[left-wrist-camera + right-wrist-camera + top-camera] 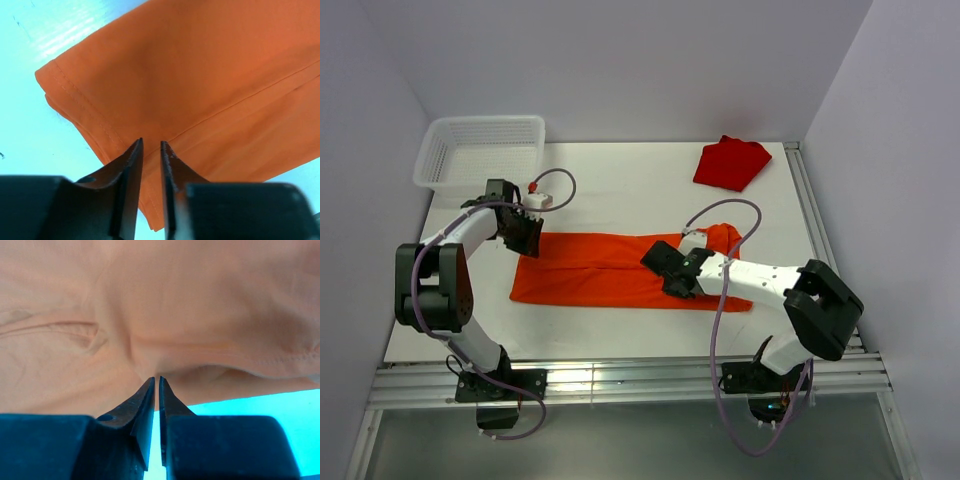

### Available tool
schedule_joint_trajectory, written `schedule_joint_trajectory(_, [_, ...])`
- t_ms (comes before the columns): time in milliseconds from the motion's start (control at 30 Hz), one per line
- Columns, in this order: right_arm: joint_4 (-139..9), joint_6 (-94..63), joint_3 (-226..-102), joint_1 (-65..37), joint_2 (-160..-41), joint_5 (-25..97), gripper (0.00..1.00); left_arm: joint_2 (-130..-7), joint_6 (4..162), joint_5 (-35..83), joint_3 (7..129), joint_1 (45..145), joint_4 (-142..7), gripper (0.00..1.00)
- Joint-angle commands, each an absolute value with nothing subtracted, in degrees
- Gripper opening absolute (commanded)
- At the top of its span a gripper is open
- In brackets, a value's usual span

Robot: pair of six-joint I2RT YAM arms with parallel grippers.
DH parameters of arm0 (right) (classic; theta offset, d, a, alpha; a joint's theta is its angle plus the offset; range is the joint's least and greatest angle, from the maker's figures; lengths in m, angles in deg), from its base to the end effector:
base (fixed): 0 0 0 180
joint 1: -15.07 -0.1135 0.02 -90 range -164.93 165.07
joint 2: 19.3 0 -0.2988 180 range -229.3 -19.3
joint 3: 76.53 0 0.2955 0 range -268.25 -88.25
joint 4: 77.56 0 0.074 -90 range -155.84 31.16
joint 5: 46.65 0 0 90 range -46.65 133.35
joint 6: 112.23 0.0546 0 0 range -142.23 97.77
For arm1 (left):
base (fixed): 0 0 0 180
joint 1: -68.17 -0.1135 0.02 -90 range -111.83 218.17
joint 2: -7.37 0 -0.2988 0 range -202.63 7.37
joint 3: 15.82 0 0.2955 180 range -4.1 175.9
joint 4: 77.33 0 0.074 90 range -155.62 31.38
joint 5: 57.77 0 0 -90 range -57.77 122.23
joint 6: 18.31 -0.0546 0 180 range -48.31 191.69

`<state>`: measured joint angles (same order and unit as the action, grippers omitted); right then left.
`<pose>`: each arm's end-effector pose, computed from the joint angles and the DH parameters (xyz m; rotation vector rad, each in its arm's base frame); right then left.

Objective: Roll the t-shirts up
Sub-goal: Fold the tshirt

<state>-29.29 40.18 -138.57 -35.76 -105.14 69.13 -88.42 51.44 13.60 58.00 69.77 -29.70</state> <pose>0.2121 0.2227 0.1751 0.3554 2.5754 0.0151 0.3674 -0.0277 0.1824 0.5938 2.6530 -0.3606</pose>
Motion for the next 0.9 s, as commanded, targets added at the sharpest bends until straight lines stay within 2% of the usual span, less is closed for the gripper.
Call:
schedule_joint_trajectory(0, [-27.4,42.0,-139.4,-37.0,-104.9,71.4,0.16,-85.7,51.0,14.8,57.2,70.1,-31.4,0.22])
schedule_joint_trajectory(33, [-27.3,42.2,-139.5,-37.3,-104.6,71.4,0.16,-85.4,51.1,15.1,56.9,70.1,-31.7,0.18])
schedule_joint_trajectory(267, [-24.6,43.0,-139.6,-37.7,-101.9,72.6,0.34,-84.2,51.5,16.1,55.8,70.1,-32.8,0.12])
schedule_joint_trajectory(467, [-21.8,41.7,-140.7,-35.6,-97.5,75.4,0.41,-83.6,51.8,16.3,55.7,70.1,-33.2,0.00])
schedule_joint_trajectory(667, [-32.5,34.6,-134.8,-24.8,-93.3,68.3,0.41,-83.2,51.9,16.3,55.8,70.1,-33.5,0.00])
schedule_joint_trajectory(867, [-39.3,31.9,-128.4,-16.6,-94.8,62.6,0.41,-84.4,51.7,16.5,55.1,70.1,-34.7,0.00])
